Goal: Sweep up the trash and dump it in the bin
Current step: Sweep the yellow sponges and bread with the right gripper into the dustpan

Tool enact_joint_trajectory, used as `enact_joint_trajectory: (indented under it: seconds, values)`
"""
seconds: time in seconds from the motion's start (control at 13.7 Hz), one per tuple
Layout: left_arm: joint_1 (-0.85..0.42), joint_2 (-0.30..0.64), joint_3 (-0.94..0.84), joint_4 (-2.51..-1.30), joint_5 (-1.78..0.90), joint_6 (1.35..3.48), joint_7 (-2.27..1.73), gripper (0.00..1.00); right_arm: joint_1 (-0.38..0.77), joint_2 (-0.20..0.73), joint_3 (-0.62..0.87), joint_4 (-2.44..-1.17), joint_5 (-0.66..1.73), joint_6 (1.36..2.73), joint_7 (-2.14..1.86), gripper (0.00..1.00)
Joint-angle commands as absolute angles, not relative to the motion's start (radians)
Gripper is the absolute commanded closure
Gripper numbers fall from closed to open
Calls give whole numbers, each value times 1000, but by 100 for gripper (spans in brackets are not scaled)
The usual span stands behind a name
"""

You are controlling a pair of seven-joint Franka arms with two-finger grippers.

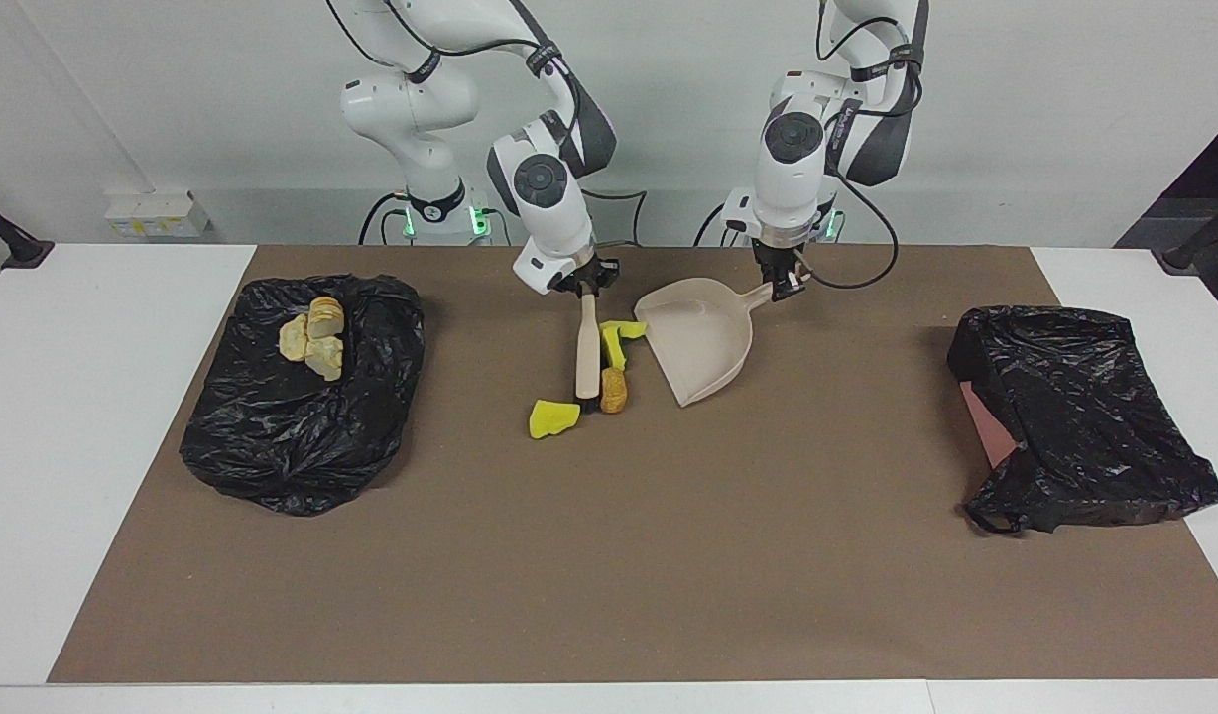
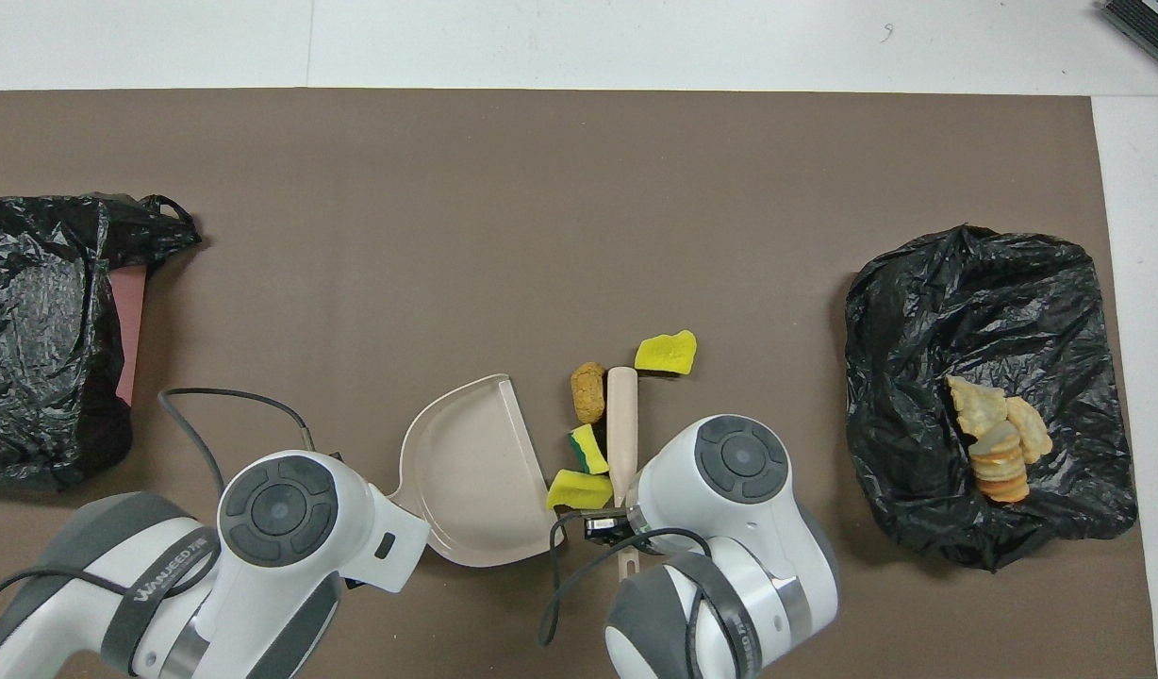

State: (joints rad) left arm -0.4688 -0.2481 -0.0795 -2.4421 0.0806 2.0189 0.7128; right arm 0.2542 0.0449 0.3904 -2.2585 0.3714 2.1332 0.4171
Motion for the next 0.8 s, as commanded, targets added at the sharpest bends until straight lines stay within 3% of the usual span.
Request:
enact_joint_trajectory:
  seconds: [0.0,0.22,0.44,0.58,0.73]
  values:
    - [-509,-210,-66,-2451,97,2094,678,100,314,91,394,-2194,463,2129,402,100]
    - [-502,-167,-66,-2445,92,2166,675,100,330,57,394,-2166,558,2111,400,100]
    - [-491,-153,-64,-2442,91,2197,686,100,264,-70,379,-2168,526,1929,370,100]
    - [-460,-140,-64,-2433,91,2194,696,100,183,-116,380,-2161,380,1833,336,100]
    - [-457,-140,-64,-2431,91,2194,698,100,157,-103,379,-2152,231,1827,325,100]
